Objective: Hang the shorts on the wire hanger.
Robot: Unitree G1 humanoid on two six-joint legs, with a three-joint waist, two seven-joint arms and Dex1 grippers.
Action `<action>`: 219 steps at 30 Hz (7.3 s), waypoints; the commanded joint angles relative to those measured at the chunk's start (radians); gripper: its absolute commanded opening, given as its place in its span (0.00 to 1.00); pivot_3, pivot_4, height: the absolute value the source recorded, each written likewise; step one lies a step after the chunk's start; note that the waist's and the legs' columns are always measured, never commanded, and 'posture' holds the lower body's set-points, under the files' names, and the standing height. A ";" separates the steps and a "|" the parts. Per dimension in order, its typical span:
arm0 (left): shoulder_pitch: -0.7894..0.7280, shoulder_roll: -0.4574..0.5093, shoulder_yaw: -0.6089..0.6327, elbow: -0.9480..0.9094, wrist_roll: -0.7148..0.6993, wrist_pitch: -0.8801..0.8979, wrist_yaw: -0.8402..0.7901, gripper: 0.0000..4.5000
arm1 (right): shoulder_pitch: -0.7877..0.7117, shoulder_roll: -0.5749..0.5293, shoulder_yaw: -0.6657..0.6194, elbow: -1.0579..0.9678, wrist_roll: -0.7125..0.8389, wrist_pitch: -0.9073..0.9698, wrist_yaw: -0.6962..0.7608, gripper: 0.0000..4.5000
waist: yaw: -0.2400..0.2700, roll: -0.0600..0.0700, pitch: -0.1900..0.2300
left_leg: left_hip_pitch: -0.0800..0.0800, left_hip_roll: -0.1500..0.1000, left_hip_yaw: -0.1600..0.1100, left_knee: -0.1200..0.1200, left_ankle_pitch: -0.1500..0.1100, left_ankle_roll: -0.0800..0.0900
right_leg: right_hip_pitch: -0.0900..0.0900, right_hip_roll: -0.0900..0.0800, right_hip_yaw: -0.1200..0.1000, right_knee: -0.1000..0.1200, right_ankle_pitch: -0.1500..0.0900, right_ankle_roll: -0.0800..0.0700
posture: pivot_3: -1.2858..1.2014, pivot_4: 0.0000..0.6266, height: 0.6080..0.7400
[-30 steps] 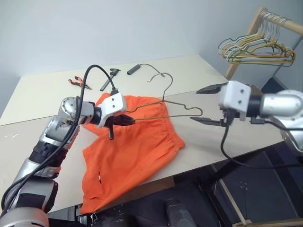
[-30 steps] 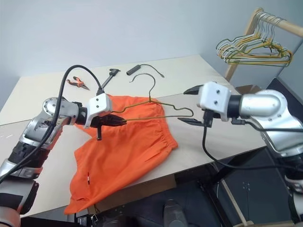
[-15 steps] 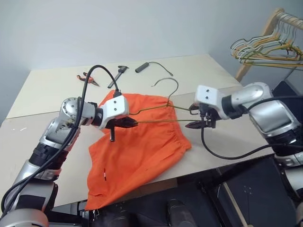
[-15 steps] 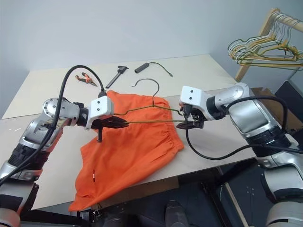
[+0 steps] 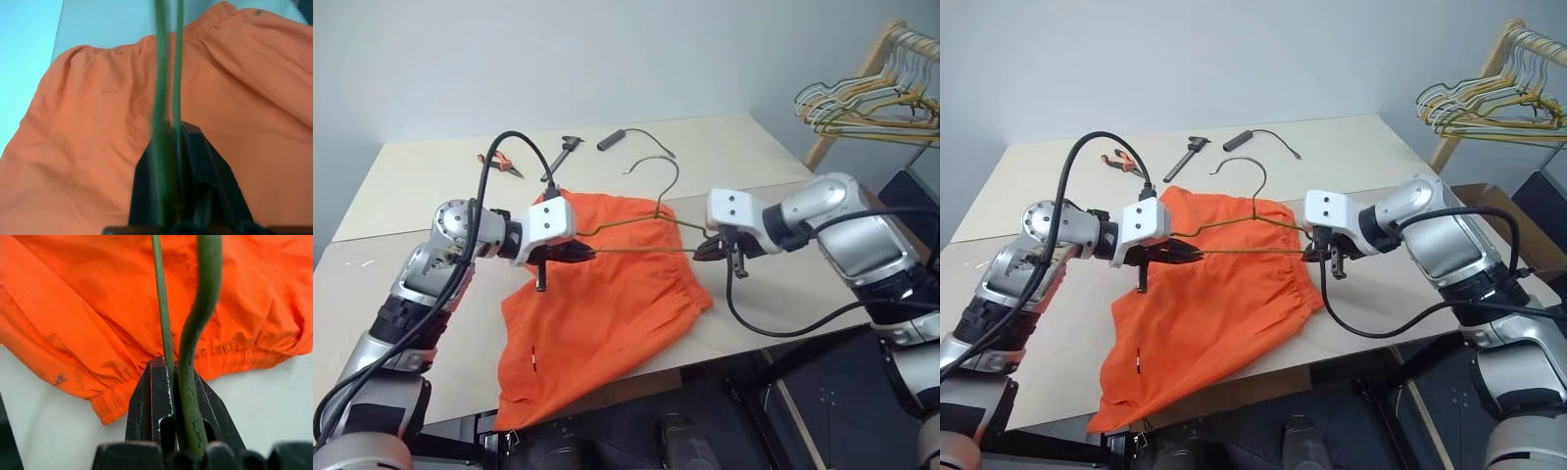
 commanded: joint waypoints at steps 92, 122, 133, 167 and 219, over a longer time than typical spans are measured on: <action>0.370 0.078 0.381 -0.351 -0.410 0.081 0.062 0.99 | 0.691 -0.449 -0.496 0.025 0.752 0.962 -0.073 0.00 | 0.133 0.010 0.022 | 0.001 0.000 -0.001 -0.003 -0.008 0.013 | 0.007 0.000 -0.001 -0.018 0.001 -0.007 | 0.50 0.19 1.00; 0.382 0.095 0.378 -0.364 -0.414 0.079 0.047 0.99 | 0.843 -0.520 -0.509 -0.119 0.835 0.887 0.151 0.00 | 0.137 0.009 0.028 | -0.003 0.001 -0.001 -0.002 -0.008 0.012 | 0.003 0.000 -0.001 -0.018 0.005 -0.001 | 0.50 0.17 1.00; 0.358 0.098 0.361 -0.344 -0.393 0.053 0.028 0.99 | 0.622 -0.259 -0.441 0.022 0.801 1.008 -0.080 0.00 | 0.137 0.009 0.027 | -0.004 0.000 0.000 -0.002 -0.007 0.011 | 0.002 0.001 -0.001 -0.019 0.007 0.000 | 0.51 0.15 1.00; 0.429 0.131 0.415 -0.384 -0.387 0.023 0.046 0.99 | 0.450 -0.243 -0.182 0.063 0.723 0.896 0.074 0.00 | 0.159 0.008 0.026 | -0.004 0.000 0.000 -0.001 -0.006 0.008 | 0.003 0.002 -0.002 -0.018 0.009 0.001 | 0.54 0.13 1.00; 0.428 0.125 0.387 -0.375 -0.383 0.005 0.009 0.99 | 0.411 -0.138 -0.265 0.171 0.651 0.919 -0.126 0.00 | 0.158 0.007 0.025 | -0.004 0.000 0.000 -0.001 -0.005 0.007 | 0.003 0.003 -0.002 -0.019 0.009 0.000 | 0.53 0.15 1.00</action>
